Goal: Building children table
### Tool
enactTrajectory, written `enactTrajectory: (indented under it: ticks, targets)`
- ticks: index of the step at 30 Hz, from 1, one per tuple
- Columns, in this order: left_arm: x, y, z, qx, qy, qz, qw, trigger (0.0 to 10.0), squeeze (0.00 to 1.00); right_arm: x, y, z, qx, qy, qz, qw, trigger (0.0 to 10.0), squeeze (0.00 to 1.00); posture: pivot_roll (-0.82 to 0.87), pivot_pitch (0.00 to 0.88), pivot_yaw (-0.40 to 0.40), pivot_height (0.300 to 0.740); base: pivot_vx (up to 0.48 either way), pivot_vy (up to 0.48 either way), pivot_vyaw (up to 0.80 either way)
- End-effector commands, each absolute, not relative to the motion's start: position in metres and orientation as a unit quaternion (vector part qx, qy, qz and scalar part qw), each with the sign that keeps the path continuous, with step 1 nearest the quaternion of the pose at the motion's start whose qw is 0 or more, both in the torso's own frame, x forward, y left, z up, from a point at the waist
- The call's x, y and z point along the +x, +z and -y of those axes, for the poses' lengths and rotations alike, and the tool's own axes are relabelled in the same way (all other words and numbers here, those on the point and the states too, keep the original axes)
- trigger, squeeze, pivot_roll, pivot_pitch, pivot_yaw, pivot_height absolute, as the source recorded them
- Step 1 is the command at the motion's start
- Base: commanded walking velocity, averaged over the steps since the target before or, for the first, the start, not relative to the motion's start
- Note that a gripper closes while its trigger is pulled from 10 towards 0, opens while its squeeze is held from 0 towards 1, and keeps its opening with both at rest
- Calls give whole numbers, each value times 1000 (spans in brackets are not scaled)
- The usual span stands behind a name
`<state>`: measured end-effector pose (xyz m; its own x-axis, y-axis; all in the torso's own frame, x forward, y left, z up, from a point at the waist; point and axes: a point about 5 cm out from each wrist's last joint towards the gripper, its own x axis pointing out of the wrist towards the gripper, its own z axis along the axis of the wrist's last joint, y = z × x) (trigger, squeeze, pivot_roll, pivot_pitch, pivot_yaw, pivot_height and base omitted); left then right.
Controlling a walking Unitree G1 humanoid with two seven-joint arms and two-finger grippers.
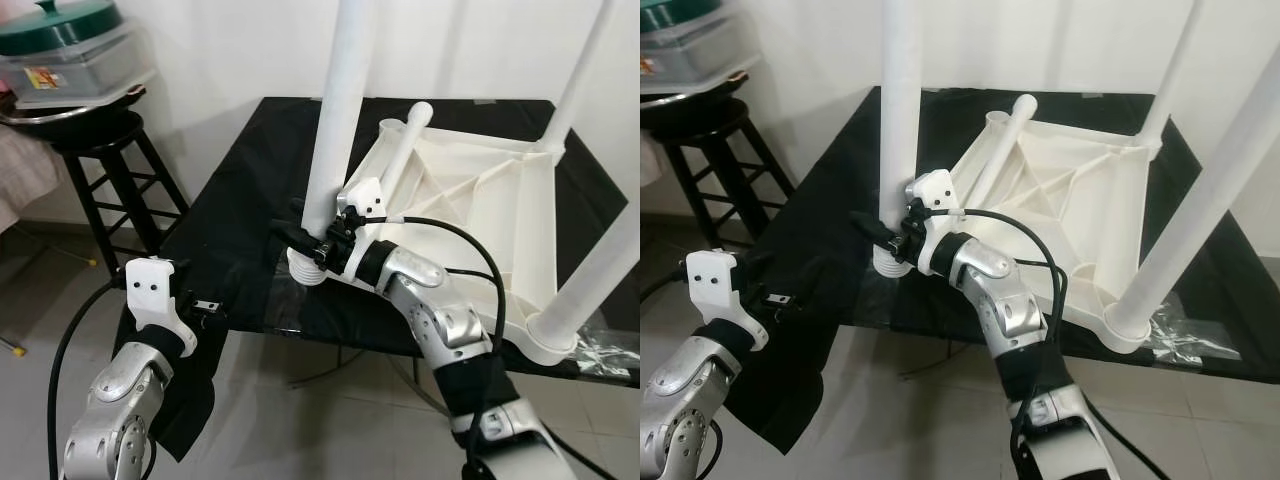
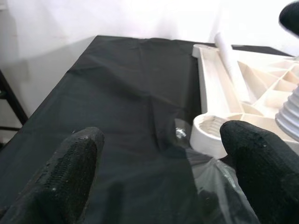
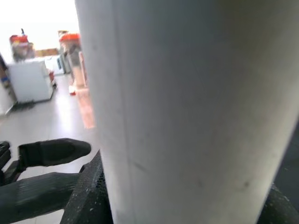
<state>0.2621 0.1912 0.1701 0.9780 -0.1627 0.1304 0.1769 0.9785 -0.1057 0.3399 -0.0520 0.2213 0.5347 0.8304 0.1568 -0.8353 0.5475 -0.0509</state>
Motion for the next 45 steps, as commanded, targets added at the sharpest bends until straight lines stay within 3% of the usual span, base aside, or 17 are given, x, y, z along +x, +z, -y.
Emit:
enactTrajectory:
  ticks: [1, 8, 28, 33, 34, 36, 38, 40, 44, 45]
  targets:
    - [259, 170, -192, -62, -82, 58, 993, 10000, 0, 340, 226, 45, 2, 488, 93, 868, 10000, 0, -17, 112, -18, 740, 0, 0, 0]
    - [257, 170, -190, -67, -95, 65, 991, 10000, 0, 335, 227, 42, 14, 498, 102, 861, 10000, 0, -18, 115, -17, 740, 0, 0, 320]
    - [258, 173, -189, -69, -107, 70, 989, 10000, 0, 334, 228, 44, 9, 500, 105, 859, 10000, 0, -24, 112, -5, 740, 423, 0, 189]
    - [258, 174, -191, -75, -96, 69, 990, 10000, 0, 321, 222, 48, -10, 569, 90, 817, 10000, 0, -25, 119, -6, 740, 0, 0, 0]
    - [258, 174, -191, -76, -96, 69, 990, 10000, 0, 316, 221, 51, -12, 597, 82, 798, 10000, 0, -24, 120, -7, 740, 0, 0, 0]
    - [258, 174, -191, -76, -96, 69, 990, 10000, 0, 316, 221, 51, -12, 597, 82, 798, 10000, 0, -24, 120, -7, 740, 0, 0, 0]
    - [257, 177, -188, -73, -110, 71, 989, 10000, 0, 311, 223, 61, -23, 649, 67, 758, 10000, 0, -27, 127, -6, 740, 0, 0, 0]
    - [256, 178, -186, -68, -123, 72, 987, 10000, 0, 312, 223, 66, -35, 669, 56, 740, 10000, 0, -27, 134, -6, 740, 0, 0, 0]
    - [254, 180, -184, -58, -134, 72, 987, 10000, 0, 313, 220, 70, -42, 686, 42, 725, 10000, 0, -27, 140, -7, 740, 0, 0, 0]
    - [251, 181, -182, -44, -147, 71, 986, 10000, 0, 312, 215, 75, -50, 712, 19, 700, 10000, 0, -22, 150, -9, 740, 0, 0, 0]
